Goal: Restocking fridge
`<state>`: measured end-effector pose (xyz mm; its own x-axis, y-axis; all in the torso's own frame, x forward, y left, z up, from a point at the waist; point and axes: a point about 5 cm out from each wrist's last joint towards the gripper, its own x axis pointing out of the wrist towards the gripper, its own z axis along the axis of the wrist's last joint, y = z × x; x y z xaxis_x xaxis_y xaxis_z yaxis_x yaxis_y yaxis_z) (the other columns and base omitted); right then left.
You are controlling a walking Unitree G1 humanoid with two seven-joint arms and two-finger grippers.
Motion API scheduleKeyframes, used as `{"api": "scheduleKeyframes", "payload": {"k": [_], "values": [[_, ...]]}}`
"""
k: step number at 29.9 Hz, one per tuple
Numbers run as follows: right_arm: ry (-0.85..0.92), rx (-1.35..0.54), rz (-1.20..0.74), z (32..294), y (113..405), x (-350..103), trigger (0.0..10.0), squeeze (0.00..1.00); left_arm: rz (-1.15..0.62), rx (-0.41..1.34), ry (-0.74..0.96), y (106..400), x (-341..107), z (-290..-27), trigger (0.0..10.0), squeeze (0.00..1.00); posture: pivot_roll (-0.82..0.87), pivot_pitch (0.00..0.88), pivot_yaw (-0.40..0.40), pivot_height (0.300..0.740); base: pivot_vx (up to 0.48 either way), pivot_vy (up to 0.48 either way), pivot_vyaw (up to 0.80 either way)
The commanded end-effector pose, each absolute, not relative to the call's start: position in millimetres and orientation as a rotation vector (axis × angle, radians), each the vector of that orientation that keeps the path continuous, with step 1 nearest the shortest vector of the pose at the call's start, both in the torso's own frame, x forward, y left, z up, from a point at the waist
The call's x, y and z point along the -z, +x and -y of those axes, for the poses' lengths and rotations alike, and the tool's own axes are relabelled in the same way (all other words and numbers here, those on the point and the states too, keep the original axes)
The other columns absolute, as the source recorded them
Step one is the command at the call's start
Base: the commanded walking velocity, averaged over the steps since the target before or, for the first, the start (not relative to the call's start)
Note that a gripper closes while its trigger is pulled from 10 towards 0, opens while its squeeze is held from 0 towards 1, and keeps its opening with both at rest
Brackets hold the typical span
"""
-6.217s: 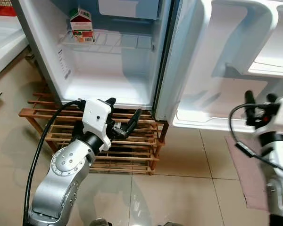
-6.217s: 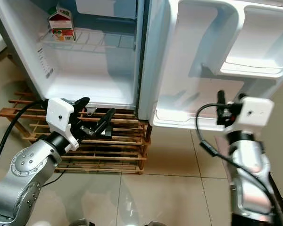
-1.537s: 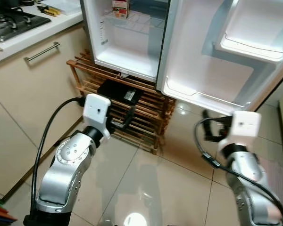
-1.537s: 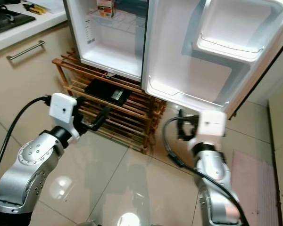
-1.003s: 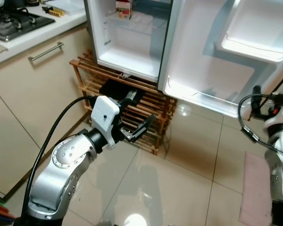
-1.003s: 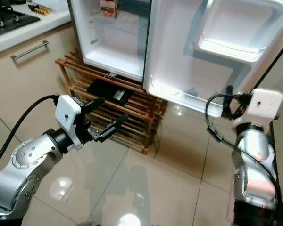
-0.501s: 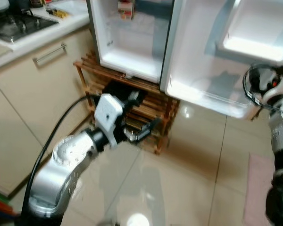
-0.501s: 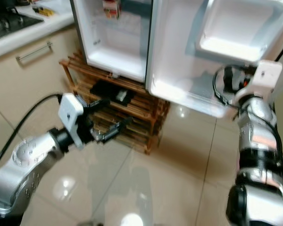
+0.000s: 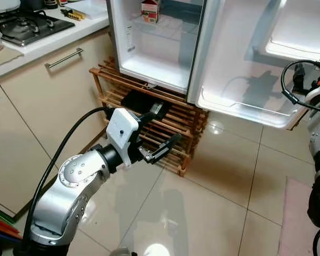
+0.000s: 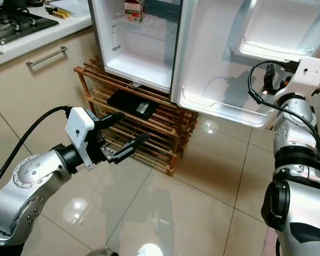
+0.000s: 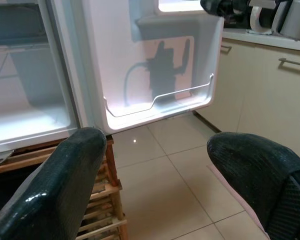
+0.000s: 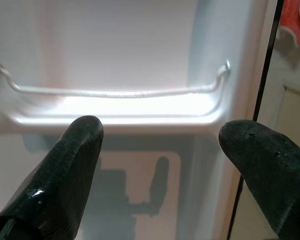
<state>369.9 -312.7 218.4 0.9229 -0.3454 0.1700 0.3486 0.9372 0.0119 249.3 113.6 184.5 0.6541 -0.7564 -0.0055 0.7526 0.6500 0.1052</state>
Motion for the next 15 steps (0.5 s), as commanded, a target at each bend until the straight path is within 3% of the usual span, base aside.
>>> {"api": "scheduleKeyframes", "payload": {"k": [1,8,15], "values": [[-0.005,0.382,0.196,318.4,368.3,-222.6,10.0,0.0,0.045,0.87,0.11,246.3,-187.3,-112.7,10.0,0.0,0.06,0.01,-0.024,0.74,0.0,0.0,0.0],[0.029,0.45,0.36,331.1,359.1,-239.9,10.0,0.0,0.045,0.873,0.11,245.0,-186.7,-111.9,10.0,0.0,0.06,0.012,-0.024,0.74,0.0,0.0,0.0],[0.032,0.482,0.355,342.8,359.8,-254.4,10.0,0.0,0.044,0.877,0.115,245.2,-186.9,-112.6,10.0,0.0,0.06,0.017,-0.023,0.74,0.0,0.0,0.0]]}}
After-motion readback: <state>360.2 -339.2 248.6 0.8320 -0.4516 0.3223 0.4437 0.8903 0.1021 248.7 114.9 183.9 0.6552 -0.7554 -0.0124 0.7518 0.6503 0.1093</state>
